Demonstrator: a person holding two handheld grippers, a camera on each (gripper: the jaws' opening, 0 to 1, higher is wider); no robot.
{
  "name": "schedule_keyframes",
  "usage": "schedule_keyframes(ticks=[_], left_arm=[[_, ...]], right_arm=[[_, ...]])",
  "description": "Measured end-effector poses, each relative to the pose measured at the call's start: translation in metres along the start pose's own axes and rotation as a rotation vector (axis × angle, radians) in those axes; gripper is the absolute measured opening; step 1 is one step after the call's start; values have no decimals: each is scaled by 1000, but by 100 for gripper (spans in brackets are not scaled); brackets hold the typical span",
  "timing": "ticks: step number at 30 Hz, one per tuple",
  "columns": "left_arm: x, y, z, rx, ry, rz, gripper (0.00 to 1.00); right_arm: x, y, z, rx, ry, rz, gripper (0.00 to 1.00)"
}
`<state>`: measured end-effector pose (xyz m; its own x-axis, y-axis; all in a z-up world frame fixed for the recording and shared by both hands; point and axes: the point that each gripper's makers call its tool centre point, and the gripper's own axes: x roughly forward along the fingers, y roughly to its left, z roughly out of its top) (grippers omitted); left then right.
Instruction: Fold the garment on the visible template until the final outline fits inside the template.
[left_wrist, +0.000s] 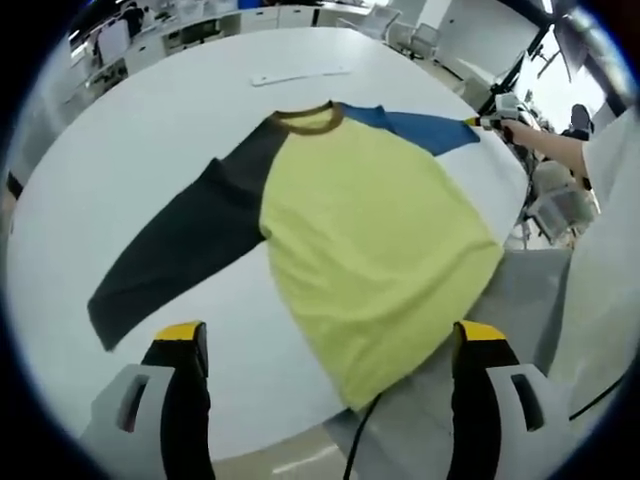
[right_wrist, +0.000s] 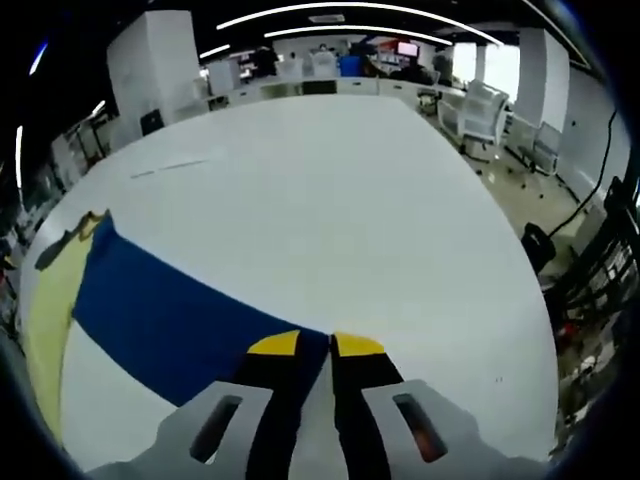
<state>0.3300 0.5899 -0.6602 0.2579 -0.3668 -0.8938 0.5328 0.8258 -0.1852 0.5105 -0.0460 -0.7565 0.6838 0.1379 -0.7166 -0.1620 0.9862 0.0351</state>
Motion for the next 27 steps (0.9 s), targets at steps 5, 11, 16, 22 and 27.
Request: schedule_keyframes(ticks=[5, 11, 16, 22, 27], left_arm=[[1, -2, 0, 4, 0, -5, 98], [1, -1, 0, 2, -1, -3, 98], [1, -2, 2, 1, -11, -9, 97], [-1, -2, 2, 6, -18, 1, 94], [-4, 1, -1, 2, -10, 16, 95]], right_arm=[[-1, 1, 0, -2, 5, -4, 10], [-1, 9, 1, -43, 5, 20, 3], [-2, 7, 1, -61, 12, 10, 2], [-2, 7, 2, -45, 20, 2, 2], [-2, 6, 2, -57, 32, -5, 2]])
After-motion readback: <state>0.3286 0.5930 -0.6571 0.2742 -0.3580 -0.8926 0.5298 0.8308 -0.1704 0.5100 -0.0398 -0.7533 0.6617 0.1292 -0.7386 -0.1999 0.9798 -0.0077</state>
